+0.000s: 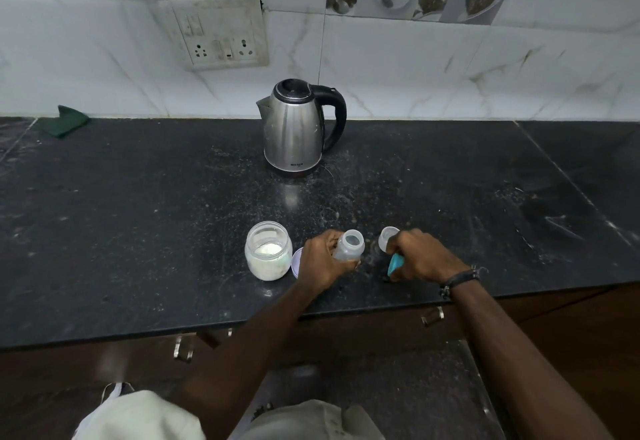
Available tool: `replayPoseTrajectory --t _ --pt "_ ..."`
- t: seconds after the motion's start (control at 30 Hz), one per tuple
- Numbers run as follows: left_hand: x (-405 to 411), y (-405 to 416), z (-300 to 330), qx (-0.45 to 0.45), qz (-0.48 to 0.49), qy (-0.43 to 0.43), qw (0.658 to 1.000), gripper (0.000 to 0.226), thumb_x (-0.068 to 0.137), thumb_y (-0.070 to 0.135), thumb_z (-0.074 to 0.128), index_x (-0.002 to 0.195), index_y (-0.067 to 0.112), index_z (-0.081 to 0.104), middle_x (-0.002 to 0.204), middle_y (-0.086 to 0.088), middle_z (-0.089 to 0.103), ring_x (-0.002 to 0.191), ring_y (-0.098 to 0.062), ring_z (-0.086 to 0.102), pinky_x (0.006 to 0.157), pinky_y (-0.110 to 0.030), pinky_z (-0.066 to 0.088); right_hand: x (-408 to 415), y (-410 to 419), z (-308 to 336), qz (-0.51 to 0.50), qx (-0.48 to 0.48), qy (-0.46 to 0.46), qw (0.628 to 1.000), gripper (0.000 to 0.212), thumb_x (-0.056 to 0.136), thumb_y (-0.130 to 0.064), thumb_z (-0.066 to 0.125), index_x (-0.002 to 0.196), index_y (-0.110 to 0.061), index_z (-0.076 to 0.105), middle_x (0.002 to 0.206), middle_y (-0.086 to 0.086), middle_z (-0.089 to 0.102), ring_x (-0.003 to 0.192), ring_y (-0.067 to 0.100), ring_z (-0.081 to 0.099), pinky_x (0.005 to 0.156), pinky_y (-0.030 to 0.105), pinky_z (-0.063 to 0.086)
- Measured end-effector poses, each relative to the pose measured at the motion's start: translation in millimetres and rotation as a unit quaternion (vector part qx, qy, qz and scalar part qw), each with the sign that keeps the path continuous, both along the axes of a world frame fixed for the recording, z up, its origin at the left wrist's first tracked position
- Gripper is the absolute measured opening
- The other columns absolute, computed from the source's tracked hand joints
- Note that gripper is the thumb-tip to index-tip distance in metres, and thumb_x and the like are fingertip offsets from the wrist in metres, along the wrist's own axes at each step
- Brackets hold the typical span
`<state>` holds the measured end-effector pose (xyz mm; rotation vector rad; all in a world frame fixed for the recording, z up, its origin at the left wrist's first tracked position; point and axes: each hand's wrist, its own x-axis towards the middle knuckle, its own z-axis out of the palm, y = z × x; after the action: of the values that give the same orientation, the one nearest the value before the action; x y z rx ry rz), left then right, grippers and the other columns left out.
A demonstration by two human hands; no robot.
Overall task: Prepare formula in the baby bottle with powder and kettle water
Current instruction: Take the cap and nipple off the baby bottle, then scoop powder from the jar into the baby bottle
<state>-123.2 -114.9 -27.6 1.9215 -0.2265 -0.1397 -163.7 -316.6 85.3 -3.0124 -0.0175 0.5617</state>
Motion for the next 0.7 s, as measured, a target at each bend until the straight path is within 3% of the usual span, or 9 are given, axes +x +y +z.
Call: replayPoseTrajectory --t 0.27,0.33,0.43,0.57,0.7 --pt "-5 2 7 -0.002 -0.024 -0.001 1.0 0.067 0.059 0.04 0.087 0.121 0.022 0.069 0.112 0.009 0.075 0.102 -0.004 0.07 0.09 -0.041 0.057 -13 0 -26 -0.005 0.012 -0.017 1.0 0.055 0.073 -0.03 0.08 0.123 -0.024 0.058 0.126 0.007 0.06 0.112 0.026 0.058 0.088 0.035 0.047" --pt "-6 2 11 0.007 -0.027 0.004 1.0 0.084 0.059 0.044 0.086 0.135 0.019 0.06 0.123 0.005 0.071 0.111 -0.007 0.067 0.097 -0.04 0.055 -15 -2 -29 -0.006 0.014 -0.022 1.0 0.056 0.074 -0.028 0.079 0.125 -0.023 0.056 0.126 0.007 0.059 0.112 0.027 0.058 0.088 0.036 0.047" --pt "-9 1 17 0.028 -0.033 0.013 0.999 0.1 0.063 0.032 0.091 0.149 0.015 0.044 0.134 -0.003 0.065 0.12 -0.013 0.063 0.102 -0.039 0.052 -17 -3 -29 0.005 0.008 -0.03 1.0 0.057 0.075 -0.027 0.077 0.126 -0.021 0.053 0.127 0.006 0.059 0.112 0.027 0.057 0.087 0.035 0.045" --pt "-11 2 17 0.053 -0.04 0.011 0.998 0.11 0.057 0.053 0.084 0.151 0.019 0.039 0.135 -0.001 0.065 0.122 -0.015 0.062 0.101 -0.041 0.052 -18 -5 -27 0.009 0.01 -0.034 0.999 0.057 0.076 -0.027 0.077 0.128 -0.02 0.053 0.129 0.006 0.059 0.114 0.026 0.057 0.09 0.036 0.046" --pt "-14 1 18 0.075 -0.038 0.0 0.996 0.112 0.06 0.045 0.09 0.153 0.013 0.035 0.14 -0.003 0.061 0.127 -0.017 0.059 0.104 -0.041 0.05 -18 -4 -23 0.017 0.0 -0.038 0.999 0.06 0.074 -0.028 0.079 0.128 -0.024 0.053 0.129 0.004 0.06 0.114 0.026 0.058 0.088 0.035 0.046"
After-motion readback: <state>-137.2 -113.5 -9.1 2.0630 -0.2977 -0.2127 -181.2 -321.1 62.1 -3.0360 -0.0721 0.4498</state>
